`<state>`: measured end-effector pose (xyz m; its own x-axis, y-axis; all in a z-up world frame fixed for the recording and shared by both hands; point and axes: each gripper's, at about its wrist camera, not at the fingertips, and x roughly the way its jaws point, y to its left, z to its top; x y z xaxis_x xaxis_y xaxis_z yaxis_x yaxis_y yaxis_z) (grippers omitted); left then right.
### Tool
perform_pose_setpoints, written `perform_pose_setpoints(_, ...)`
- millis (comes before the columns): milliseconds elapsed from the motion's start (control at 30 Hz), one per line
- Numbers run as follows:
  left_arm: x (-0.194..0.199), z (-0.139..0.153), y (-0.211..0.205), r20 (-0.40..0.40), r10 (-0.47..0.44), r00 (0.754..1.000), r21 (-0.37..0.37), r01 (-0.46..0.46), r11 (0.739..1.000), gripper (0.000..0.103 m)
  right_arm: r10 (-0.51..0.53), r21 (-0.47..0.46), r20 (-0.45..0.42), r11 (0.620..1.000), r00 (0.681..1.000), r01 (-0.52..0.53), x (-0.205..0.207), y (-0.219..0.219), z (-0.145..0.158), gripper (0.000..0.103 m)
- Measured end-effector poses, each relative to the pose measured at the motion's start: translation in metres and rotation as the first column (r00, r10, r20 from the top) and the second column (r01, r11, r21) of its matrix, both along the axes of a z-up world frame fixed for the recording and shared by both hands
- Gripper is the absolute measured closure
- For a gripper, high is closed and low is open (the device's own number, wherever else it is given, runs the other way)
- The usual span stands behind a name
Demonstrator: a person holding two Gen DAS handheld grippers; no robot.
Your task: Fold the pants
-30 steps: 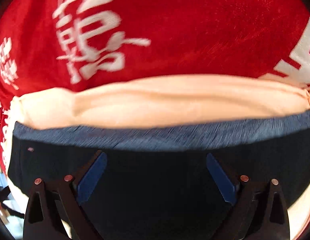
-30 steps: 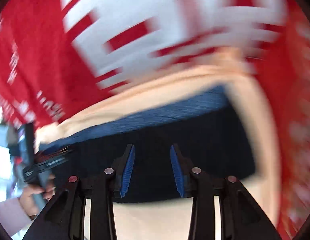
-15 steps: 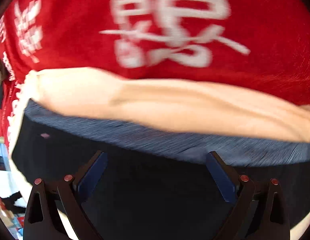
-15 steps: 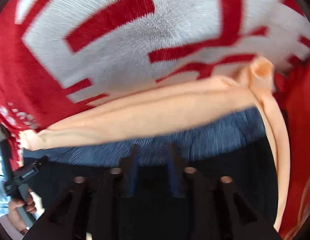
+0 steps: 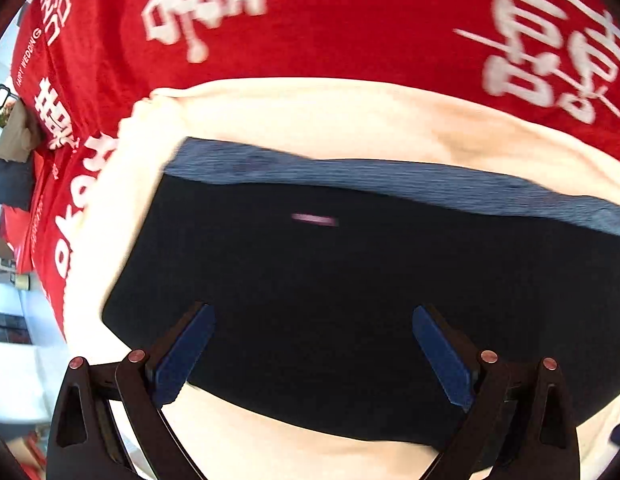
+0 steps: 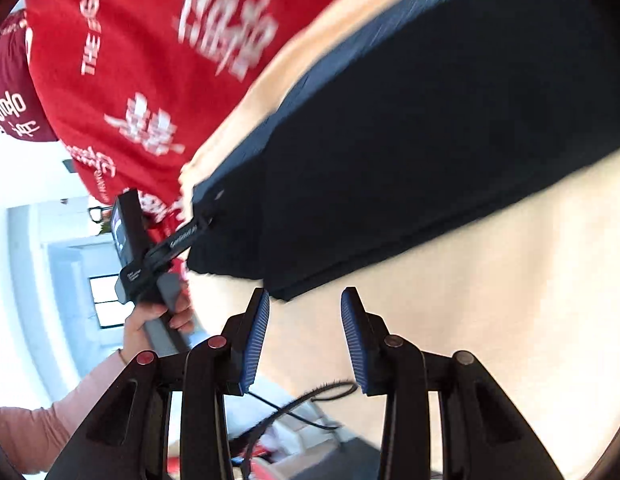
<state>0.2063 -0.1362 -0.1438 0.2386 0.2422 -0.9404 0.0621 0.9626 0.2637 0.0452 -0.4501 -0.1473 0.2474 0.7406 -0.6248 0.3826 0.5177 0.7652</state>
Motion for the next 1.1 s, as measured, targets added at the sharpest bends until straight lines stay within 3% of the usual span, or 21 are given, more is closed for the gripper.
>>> perform_pose_setpoints(133,-0.003,-0.015,0.051,0.006,-0.027,1.000,0.029,0.027,0.999,0.003,-0.040,0.061,-0.020,0.997,0.999,0.041,0.003,0.059,-0.020,0.062)
perform_pose_setpoints(233,-0.005,-0.025,0.076,0.016,-0.050,0.999,-0.104,0.052,0.993,0.000,-0.058,0.039,-0.022,0.998,0.998,0.059,0.012,0.081,-0.027,0.062)
perform_pose_setpoints(467,-0.004,-0.024,0.083,0.041,-0.138,0.990,-0.181,0.143,0.973,0.000,-0.209,0.098,-0.089,0.971,0.974,0.217,0.022,0.086,-0.051,0.066)
perform_pose_setpoints(500,-0.003,-0.023,0.083,0.039,-0.146,0.988,-0.185,0.151,0.971,0.000,-0.225,0.081,-0.110,0.969,0.968,0.234,0.026,0.084,-0.051,0.095)
perform_pose_setpoints(667,0.001,-0.022,0.097,0.021,-0.190,0.982,-0.217,0.190,0.958,0.000,-0.134,-0.082,0.015,0.987,0.991,0.135,0.030,0.094,-0.002,0.096)
perform_pose_setpoints(800,-0.002,-0.023,0.094,0.034,-0.210,0.977,-0.208,0.212,0.955,0.000,-0.128,-0.164,-0.062,0.980,0.990,0.116,0.012,0.104,-0.033,0.096)
perform_pose_setpoints(867,-0.003,-0.021,0.091,0.032,-0.213,0.976,-0.194,0.215,0.957,0.000,-0.167,-0.141,-0.054,0.977,0.984,0.158,0.005,0.103,-0.038,0.096)
perform_pose_setpoints(967,-0.006,-0.016,0.084,0.013,-0.218,0.976,-0.154,0.218,0.964,0.000,-0.148,-0.129,-0.100,0.983,0.984,0.135,-0.006,0.097,-0.031,0.088)
perform_pose_setpoints(1033,-0.013,-0.007,0.075,0.000,-0.208,0.978,-0.134,0.206,0.969,0.000,-0.088,-0.176,-0.123,0.982,0.989,0.065,-0.013,0.089,-0.017,0.087)
perform_pose_setpoints(1100,-0.026,0.006,0.060,0.016,-0.228,0.973,-0.164,0.228,0.960,0.000,-0.057,-0.256,-0.080,0.966,0.995,0.035,-0.017,0.073,0.005,0.087)
